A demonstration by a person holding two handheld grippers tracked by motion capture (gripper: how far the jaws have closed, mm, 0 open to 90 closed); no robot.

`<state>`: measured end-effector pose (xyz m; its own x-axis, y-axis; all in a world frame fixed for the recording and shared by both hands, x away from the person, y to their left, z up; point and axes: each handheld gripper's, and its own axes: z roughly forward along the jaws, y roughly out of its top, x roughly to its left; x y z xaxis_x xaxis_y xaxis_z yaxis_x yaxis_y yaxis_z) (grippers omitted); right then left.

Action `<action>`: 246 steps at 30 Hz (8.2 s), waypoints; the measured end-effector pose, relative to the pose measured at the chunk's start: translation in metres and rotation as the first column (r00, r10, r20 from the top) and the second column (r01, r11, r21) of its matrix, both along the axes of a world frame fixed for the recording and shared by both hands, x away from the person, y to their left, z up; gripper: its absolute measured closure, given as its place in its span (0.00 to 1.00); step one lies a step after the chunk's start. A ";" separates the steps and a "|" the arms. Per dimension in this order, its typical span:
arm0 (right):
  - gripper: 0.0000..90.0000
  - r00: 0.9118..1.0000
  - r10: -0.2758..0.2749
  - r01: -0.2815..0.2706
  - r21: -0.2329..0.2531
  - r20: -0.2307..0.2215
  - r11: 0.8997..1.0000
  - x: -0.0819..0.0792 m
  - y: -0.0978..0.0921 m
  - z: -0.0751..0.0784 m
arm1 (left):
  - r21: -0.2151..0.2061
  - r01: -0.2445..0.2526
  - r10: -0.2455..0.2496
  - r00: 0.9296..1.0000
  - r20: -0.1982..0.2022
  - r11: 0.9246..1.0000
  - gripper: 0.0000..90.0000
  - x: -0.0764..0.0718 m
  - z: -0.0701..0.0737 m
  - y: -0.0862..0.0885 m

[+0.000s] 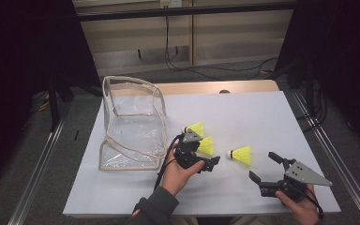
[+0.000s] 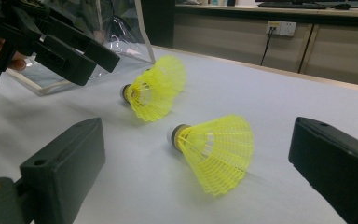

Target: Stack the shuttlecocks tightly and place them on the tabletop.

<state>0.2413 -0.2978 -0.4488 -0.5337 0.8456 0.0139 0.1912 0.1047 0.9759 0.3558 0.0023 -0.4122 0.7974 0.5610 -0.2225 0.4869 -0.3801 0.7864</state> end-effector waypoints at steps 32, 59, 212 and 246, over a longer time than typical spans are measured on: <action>0.03 1.000 0.000 0.000 -0.003 0.004 1.000 0.000 0.000 0.000 | -0.006 0.062 -0.062 0.998 -0.028 0.998 0.05 -0.015 -0.009 0.006; 0.03 1.000 0.004 -0.004 -0.002 0.004 1.000 0.000 -0.001 0.001 | 0.002 0.112 -0.111 0.993 -0.046 0.994 0.05 -0.031 -0.015 0.026; 0.03 1.000 0.000 0.000 -0.041 -0.016 0.999 0.008 -0.001 0.003 | -0.107 -0.076 0.089 0.989 0.116 0.991 0.04 -0.036 -0.015 0.211; 0.04 0.994 -0.015 0.002 -0.118 -0.110 0.993 0.031 0.011 0.002 | -0.135 -0.096 0.113 0.986 0.125 0.986 0.03 -0.031 -0.016 0.214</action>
